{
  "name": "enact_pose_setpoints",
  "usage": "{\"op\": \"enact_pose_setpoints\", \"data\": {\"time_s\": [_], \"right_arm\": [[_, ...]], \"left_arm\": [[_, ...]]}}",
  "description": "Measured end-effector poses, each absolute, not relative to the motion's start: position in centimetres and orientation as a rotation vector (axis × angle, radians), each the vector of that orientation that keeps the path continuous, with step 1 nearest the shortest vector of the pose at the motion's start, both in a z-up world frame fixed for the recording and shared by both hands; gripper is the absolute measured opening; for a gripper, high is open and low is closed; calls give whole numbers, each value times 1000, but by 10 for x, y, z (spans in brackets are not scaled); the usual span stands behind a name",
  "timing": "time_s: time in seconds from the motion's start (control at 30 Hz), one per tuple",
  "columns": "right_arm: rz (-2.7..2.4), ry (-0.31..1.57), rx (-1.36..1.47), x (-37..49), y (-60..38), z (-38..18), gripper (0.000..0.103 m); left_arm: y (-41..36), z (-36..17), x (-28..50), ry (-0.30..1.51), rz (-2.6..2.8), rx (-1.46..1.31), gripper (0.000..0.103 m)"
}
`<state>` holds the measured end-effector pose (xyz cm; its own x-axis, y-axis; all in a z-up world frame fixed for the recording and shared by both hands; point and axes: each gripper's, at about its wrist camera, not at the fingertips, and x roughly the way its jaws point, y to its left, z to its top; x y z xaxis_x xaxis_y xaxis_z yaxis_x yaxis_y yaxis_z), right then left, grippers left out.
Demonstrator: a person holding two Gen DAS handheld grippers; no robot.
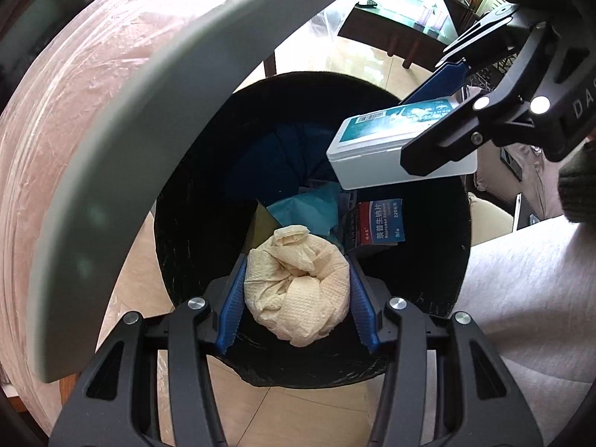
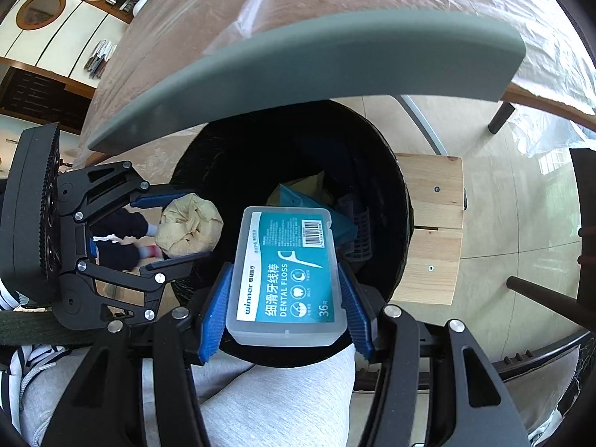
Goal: Collect trash
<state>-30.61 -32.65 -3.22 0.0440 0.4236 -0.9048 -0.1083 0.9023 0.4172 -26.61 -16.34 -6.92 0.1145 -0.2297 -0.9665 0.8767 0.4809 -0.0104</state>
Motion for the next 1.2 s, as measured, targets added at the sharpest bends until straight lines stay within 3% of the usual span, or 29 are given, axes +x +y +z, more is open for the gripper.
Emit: {"op": "enact_pose_setpoints", "data": {"time_s": [0.07,0.1,0.13,0.2,0.37,0.5,0.6,0.7,0.87,1.2], "right_arm": [[399,1476,256,-306,-328,-34,55],[393,1478,255,-306,-328,-34,65],[391,1484,266,-306,-329,-35,78],[383,1473,283,-307,-331,-33,81],[397,1466,286,-312,-335,-19,81],[455,1400,241,-314,-337,18,82],[452,1267,198,-298,-347,59,93],[346,1115,154,-260,-367,88,99],[102,948,60,-176,-408,87,99],[-68,982,71,-52,-462,36,99]], "left_arm": [[-164,-71,-264,1187,-910,685,57],[-164,-71,-263,1187,-897,679,71],[-162,-72,-262,1184,-891,670,75],[-159,-69,-262,1193,-898,641,81],[-150,-45,-269,1191,-903,583,81],[-136,10,-273,1090,-930,479,83],[-122,47,-256,966,-858,383,95],[-95,68,-208,884,-650,272,96],[-54,56,-117,876,-311,173,96],[2,16,-6,960,-16,-9,96]]}}
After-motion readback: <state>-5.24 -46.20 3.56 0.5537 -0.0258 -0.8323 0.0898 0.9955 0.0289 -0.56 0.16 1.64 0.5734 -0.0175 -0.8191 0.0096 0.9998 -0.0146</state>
